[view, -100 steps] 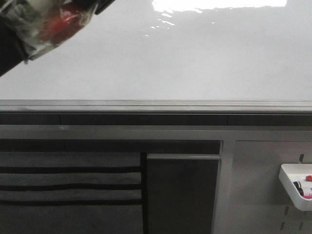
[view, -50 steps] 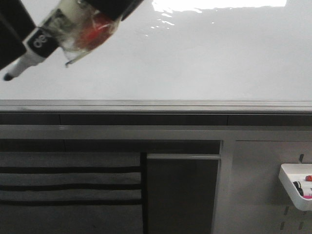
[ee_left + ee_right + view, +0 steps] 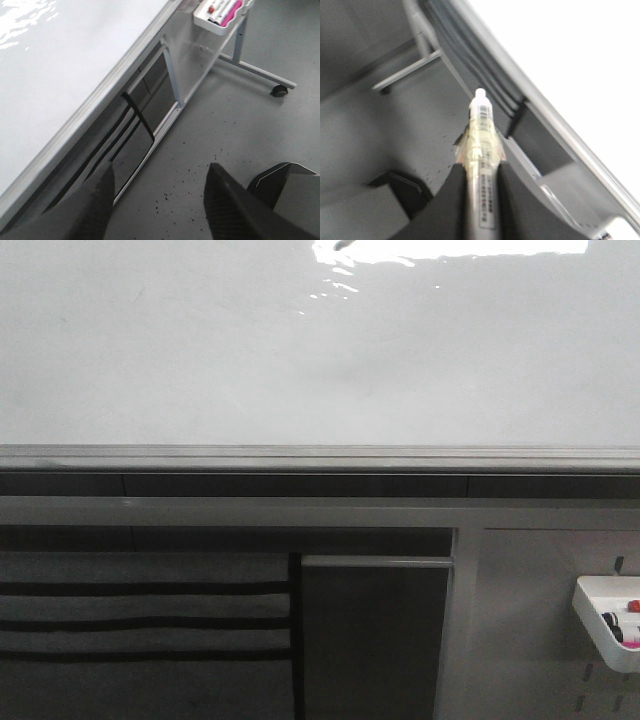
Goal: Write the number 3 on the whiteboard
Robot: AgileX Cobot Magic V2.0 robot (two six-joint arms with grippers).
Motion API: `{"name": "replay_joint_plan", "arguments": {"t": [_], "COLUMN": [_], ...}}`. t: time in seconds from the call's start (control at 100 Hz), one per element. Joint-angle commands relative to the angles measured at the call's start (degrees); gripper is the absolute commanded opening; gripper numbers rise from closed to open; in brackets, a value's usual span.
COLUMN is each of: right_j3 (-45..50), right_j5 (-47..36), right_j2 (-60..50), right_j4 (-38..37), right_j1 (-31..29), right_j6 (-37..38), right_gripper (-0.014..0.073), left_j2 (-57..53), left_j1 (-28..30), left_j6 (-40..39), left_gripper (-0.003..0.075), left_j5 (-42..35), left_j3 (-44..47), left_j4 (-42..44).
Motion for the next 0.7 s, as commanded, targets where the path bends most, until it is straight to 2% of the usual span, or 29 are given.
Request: {"name": "replay_joint_plan", "arguments": {"t": [0.0, 0.12, 0.26, 0.33, 0.44, 0.69], "right_j3": [3.69, 10.76, 14.2, 14.43, 12.72, 1.41], "right_j5": [-6.57, -9.72, -9.94, -12.15, -16.59, -13.05], "right_j2": [-5.19, -8.78, -9.53, -8.89, -7.19, 5.21], "right_j4": [0.14, 0.27, 0.27, 3.28, 7.69, 7.81], "right_j1": [-4.77, -8.42, -8.44, -8.33, -8.33, -8.33], "right_j6": [2.12, 2.11, 2.11, 2.11, 2.11, 2.11], "right_gripper": [-0.0048, -0.0048, -0.0048, -0.0048, -0.0048, -0.0048], "left_j2": [-3.24, -6.31, -6.99, -6.86, -6.86, -6.86], "left_j1": [2.99, 6.02, 6.77, 6.77, 6.77, 6.77], "left_j6": [-2.43, -2.9, -2.9, -2.9, -2.9, -2.9], "left_gripper": [0.0367, 0.0367, 0.0367, 0.0367, 0.0367, 0.0367], "left_j5": [-4.05, -7.71, -9.38, -9.52, -10.19, -10.76], "left_j3": [1.15, 5.0, 6.39, 6.39, 6.39, 6.39], "left_j4": [-0.72, -0.96, -0.96, -1.09, -1.09, -1.09]}}
